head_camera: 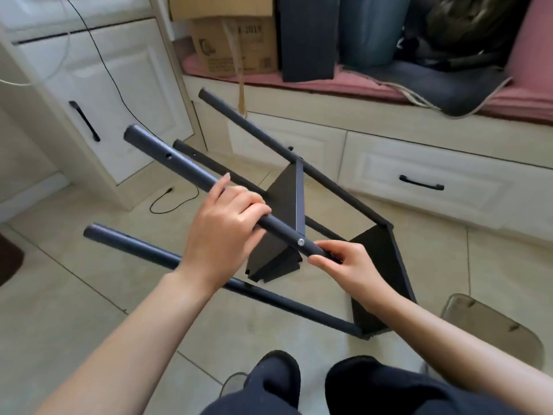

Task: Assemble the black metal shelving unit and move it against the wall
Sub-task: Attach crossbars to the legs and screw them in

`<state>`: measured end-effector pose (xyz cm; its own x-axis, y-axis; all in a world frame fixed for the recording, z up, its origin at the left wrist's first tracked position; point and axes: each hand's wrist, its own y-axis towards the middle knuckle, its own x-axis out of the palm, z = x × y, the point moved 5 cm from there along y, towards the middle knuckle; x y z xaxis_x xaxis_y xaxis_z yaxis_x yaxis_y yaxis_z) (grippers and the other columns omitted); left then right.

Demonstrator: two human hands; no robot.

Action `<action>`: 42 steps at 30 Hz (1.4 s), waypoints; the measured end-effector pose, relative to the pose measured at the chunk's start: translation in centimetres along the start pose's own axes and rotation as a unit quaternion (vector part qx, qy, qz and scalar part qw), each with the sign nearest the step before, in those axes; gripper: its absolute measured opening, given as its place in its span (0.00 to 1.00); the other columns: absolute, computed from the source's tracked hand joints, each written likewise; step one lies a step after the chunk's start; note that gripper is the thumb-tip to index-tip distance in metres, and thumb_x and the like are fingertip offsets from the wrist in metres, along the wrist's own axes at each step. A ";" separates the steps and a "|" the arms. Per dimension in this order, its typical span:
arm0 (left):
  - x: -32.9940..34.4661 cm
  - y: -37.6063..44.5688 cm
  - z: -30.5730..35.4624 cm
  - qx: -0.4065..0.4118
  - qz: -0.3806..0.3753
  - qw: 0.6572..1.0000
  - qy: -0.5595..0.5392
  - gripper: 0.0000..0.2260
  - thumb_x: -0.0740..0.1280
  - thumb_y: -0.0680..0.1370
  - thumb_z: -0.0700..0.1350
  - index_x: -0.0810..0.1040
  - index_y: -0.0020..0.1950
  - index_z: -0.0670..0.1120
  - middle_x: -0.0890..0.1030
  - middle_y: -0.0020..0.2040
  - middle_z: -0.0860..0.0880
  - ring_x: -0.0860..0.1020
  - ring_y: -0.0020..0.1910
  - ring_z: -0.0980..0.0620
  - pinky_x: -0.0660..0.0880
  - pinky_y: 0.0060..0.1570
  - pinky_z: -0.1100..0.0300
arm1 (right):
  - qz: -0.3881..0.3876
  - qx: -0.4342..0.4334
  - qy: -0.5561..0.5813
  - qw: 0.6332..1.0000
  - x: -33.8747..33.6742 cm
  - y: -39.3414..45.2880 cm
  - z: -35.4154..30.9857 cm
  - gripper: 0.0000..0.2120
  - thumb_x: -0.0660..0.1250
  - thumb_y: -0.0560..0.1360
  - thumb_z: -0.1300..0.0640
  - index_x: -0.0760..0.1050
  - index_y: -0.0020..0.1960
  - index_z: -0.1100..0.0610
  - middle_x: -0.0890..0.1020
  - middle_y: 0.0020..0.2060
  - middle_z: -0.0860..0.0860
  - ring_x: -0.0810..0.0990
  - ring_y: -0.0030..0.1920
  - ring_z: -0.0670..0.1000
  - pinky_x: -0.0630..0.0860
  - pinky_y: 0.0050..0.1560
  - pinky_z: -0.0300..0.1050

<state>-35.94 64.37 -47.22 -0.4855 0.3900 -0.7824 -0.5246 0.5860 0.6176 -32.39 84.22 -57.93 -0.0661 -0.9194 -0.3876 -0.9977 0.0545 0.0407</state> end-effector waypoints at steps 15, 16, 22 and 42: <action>4.0 4.5 5.9 -0.312 -0.047 0.752 -0.578 0.12 0.69 0.79 0.49 0.71 0.60 0.56 0.84 0.54 0.49 0.83 0.54 0.56 0.80 0.56 0.61 | 0.084 0.042 0.185 0.978 -4.6 -2.2 2.4 0.08 0.76 0.72 0.57 0.85 0.49 0.47 0.86 0.45 0.49 0.84 0.48 0.49 0.79 0.46 0.38; 4.0 4.9 6.5 -0.303 -0.048 0.750 -0.586 0.12 0.68 0.79 0.49 0.70 0.59 0.57 0.84 0.54 0.47 0.84 0.54 0.55 0.81 0.55 0.60 | 0.086 0.040 0.179 0.979 -4.9 -2.4 2.6 0.08 0.76 0.72 0.57 0.84 0.50 0.49 0.86 0.45 0.49 0.84 0.48 0.49 0.79 0.47 0.38; 4.5 6.8 11.0 -0.223 -0.064 0.771 -0.593 0.11 0.67 0.80 0.43 0.70 0.60 0.52 0.82 0.50 0.47 0.84 0.51 0.52 0.81 0.50 0.61 | 0.061 0.016 0.014 0.998 -7.6 -3.9 3.5 0.08 0.74 0.74 0.55 0.78 0.49 0.45 0.83 0.43 0.44 0.82 0.48 0.44 0.79 0.54 0.42; 12.1 5.3 17.7 0.023 -0.297 0.944 -0.144 0.34 0.67 0.81 0.45 0.53 0.82 0.56 0.51 0.83 0.55 0.46 0.82 0.50 0.45 0.80 0.49 | 0.084 0.069 -0.006 0.994 -14.7 -8.2 8.1 0.18 0.70 0.78 0.59 0.74 0.60 0.40 0.83 0.54 0.41 0.80 0.57 0.37 0.75 0.55 0.30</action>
<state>-32.23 84.79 -54.86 0.0986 0.1565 -0.9827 -0.6098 0.7899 0.0646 -23.34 100.41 -60.07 -0.2314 -0.8885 -0.3963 -0.9652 0.2607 -0.0210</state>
